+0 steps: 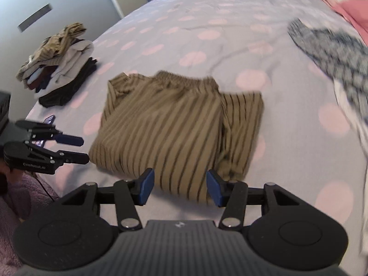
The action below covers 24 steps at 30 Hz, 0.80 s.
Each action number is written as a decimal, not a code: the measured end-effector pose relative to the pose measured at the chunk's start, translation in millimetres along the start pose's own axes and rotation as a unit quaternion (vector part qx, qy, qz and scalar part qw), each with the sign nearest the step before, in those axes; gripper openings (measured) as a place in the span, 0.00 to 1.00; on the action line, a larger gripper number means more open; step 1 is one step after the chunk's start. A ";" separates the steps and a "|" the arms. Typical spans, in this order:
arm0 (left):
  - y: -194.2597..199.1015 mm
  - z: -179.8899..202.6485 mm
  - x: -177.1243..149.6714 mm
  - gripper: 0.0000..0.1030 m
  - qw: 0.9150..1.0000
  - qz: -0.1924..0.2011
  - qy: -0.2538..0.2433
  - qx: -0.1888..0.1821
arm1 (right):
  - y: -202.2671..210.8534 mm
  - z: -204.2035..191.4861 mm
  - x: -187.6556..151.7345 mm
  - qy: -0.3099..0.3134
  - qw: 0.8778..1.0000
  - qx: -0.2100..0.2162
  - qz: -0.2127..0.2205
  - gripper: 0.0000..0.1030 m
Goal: Fold clothes
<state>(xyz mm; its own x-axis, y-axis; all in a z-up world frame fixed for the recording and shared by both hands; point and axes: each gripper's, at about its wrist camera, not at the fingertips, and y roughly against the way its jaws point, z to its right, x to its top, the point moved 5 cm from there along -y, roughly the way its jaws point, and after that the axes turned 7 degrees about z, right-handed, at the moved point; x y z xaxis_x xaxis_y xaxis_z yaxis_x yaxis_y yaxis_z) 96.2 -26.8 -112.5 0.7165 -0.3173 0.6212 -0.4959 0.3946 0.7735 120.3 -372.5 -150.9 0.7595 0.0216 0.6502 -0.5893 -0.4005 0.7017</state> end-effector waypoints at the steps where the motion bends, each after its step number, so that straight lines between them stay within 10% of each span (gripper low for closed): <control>1: -2.3 -1.2 -2.2 0.43 1.000 0.005 0.013 0.002 | -3.0 1.3 -5.8 -0.004 1.000 -0.003 -0.002 0.52; 4: -6.6 -0.7 1.0 0.25 0.999 0.026 0.033 -0.011 | -11.5 4.8 -15.7 -0.007 1.000 -0.002 -0.004 0.41; 6: -8.6 2.9 3.2 0.01 1.000 0.025 0.017 -0.006 | -13.7 7.3 -15.2 0.003 1.000 -0.006 -0.008 0.07; 24: 4.1 -15.1 -4.1 0.00 0.999 0.033 -0.021 0.026 | -10.2 44.6 -22.1 0.040 0.990 -0.136 -0.023 0.01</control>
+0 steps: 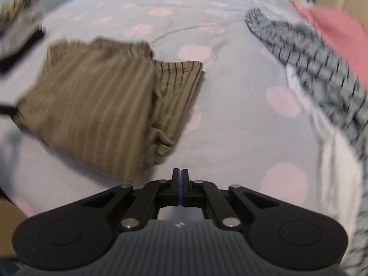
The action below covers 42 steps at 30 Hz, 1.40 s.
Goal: Fold clothes
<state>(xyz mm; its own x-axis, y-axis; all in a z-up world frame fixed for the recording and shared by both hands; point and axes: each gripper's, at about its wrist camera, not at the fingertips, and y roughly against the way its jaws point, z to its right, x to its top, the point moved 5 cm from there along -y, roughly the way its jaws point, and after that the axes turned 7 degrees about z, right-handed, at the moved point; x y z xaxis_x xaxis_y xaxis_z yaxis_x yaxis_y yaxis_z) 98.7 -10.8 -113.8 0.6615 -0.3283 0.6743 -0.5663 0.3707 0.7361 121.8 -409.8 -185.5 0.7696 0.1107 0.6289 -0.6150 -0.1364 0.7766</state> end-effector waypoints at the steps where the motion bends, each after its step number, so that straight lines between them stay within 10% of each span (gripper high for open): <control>1: 2.1 1.8 -0.7 0.01 1.000 -0.003 0.000 -0.007 | 3.3 -1.3 0.4 0.002 1.000 0.012 0.002 0.04; 4: 7.1 8.4 -6.7 0.09 1.000 -0.013 -0.023 -0.011 | 14.2 -10.6 -3.5 0.023 0.999 0.047 0.009 0.13; 6: 9.8 14.6 -13.6 0.31 0.998 -0.018 -0.053 -0.020 | 18.6 -17.1 -9.3 0.040 0.997 0.068 0.012 0.39; 9: 7.8 23.4 -22.8 0.41 0.995 -0.007 -0.097 -0.009 | 18.1 -28.0 -16.5 0.070 0.994 0.083 0.015 0.41; 13: -13.4 29.0 -29.3 0.41 0.992 -0.009 -0.126 0.009 | 3.1 -42.2 -23.7 0.122 0.990 0.072 0.023 0.42; 16: -24.7 27.7 -29.6 0.20 0.990 -0.002 -0.136 0.021 | -8.6 -48.8 -22.1 0.152 0.986 0.057 0.046 0.37; 18: -23.9 25.4 -25.1 0.04 0.990 0.010 -0.138 0.027 | -11.2 -48.9 -16.8 0.158 0.984 0.054 0.054 0.12; 24: 8.2 18.8 -3.1 0.01 0.988 0.040 -0.147 0.023 | 19.5 -40.7 5.6 0.171 0.980 0.029 0.097 0.06; 42: -2.4 -14.9 -29.9 0.04 0.988 -0.067 -0.113 0.077 | 5.0 5.5 -8.6 0.099 0.995 -0.033 0.000 0.18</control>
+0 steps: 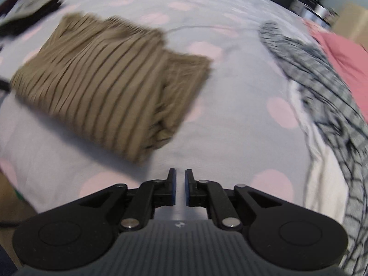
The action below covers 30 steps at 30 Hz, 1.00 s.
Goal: Fold clothes
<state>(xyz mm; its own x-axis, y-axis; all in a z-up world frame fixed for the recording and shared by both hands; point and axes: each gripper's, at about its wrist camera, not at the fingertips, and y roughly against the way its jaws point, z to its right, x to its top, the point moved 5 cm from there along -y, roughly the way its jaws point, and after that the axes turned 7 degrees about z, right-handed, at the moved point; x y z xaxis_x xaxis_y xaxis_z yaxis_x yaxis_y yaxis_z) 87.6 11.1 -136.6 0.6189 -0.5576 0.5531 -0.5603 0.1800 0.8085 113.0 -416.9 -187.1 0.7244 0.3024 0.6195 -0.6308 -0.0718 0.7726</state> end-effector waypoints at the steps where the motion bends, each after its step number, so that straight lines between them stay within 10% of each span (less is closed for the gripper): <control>1: 3.5 -6.4 3.7 0.06 1.000 0.009 0.018 0.001 | 4.6 6.6 3.2 -0.016 1.000 -0.004 0.008 0.25; 5: 18.1 -32.1 21.8 0.52 0.991 0.058 0.123 -0.006 | 18.7 27.3 24.1 -0.098 0.994 0.005 0.052 0.48; 11: 18.8 -43.5 53.9 0.71 0.962 0.117 0.240 -0.060 | 13.4 36.1 58.9 -0.234 0.964 0.071 0.104 0.83; 23: -65.1 -86.6 47.9 0.72 0.892 0.076 0.428 -0.121 | -71.0 41.8 65.8 -0.415 0.894 0.166 0.023 0.96; 27: -81.4 -86.2 53.0 0.72 0.875 0.074 0.451 -0.159 | -87.5 42.6 59.9 -0.468 0.859 0.205 0.002 0.96; 30: -83.9 -80.5 64.4 0.72 0.874 0.080 0.444 -0.181 | -90.7 32.2 69.6 -0.453 0.863 0.223 -0.001 0.96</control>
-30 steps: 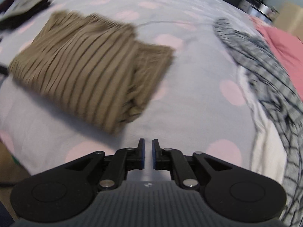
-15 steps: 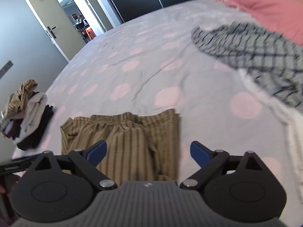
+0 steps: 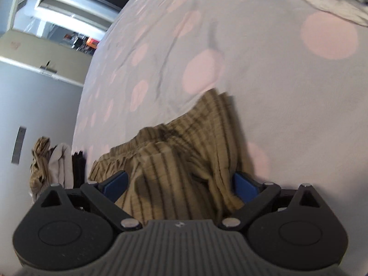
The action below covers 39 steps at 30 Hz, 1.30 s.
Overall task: Fold clothes
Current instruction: 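Grasp the folded trousers edge with the left tool and the right tool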
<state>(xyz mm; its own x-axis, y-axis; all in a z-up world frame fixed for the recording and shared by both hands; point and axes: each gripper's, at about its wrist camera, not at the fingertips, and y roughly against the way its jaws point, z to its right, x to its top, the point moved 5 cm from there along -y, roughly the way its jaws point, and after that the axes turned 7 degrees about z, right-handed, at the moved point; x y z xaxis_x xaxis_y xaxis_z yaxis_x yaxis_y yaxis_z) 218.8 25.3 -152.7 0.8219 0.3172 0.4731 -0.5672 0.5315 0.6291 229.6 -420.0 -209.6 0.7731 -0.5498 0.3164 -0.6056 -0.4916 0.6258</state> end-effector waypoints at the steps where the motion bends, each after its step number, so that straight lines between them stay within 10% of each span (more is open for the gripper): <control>1: -2.4 6.1 -0.7 0.72 1.000 -0.004 -0.019 0.008 | -3.7 -6.1 -1.1 0.014 1.000 0.000 -0.005 0.96; 8: -25.0 51.6 -23.3 0.72 0.971 -0.027 -0.220 0.092 | -33.0 -42.4 -11.0 0.159 0.986 -0.054 -0.021 0.96; 24: -36.7 51.4 -20.4 0.72 0.969 -0.031 -0.207 0.128 | -33.2 -29.3 4.5 0.261 0.951 -0.162 0.019 0.96; 28: -38.3 49.8 -20.5 0.71 0.969 -0.034 -0.208 0.129 | -39.2 -10.3 5.7 0.227 0.960 -0.163 0.002 1.00; 32: -38.8 52.5 -20.9 0.47 0.962 -0.026 -0.231 0.143 | -38.6 -11.1 0.7 0.236 0.959 -0.157 0.001 0.98; 37: -36.4 58.5 -22.3 0.14 0.954 -0.010 -0.266 0.142 | -39.3 -30.3 -14.0 0.311 0.939 -0.147 0.005 0.67; 39: -34.1 63.0 -25.1 0.05 0.949 -0.004 -0.284 0.139 | -40.1 -40.0 -15.7 0.328 0.936 -0.132 0.008 0.29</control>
<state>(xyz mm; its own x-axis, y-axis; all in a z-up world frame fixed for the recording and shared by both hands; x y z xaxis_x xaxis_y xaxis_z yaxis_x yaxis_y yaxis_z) 214.2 -50.3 -147.2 0.7100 -0.2026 0.6745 -0.6184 0.2791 0.7347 249.3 -364.6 -211.2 0.7666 0.0189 0.6418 -0.6168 -0.2563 0.7442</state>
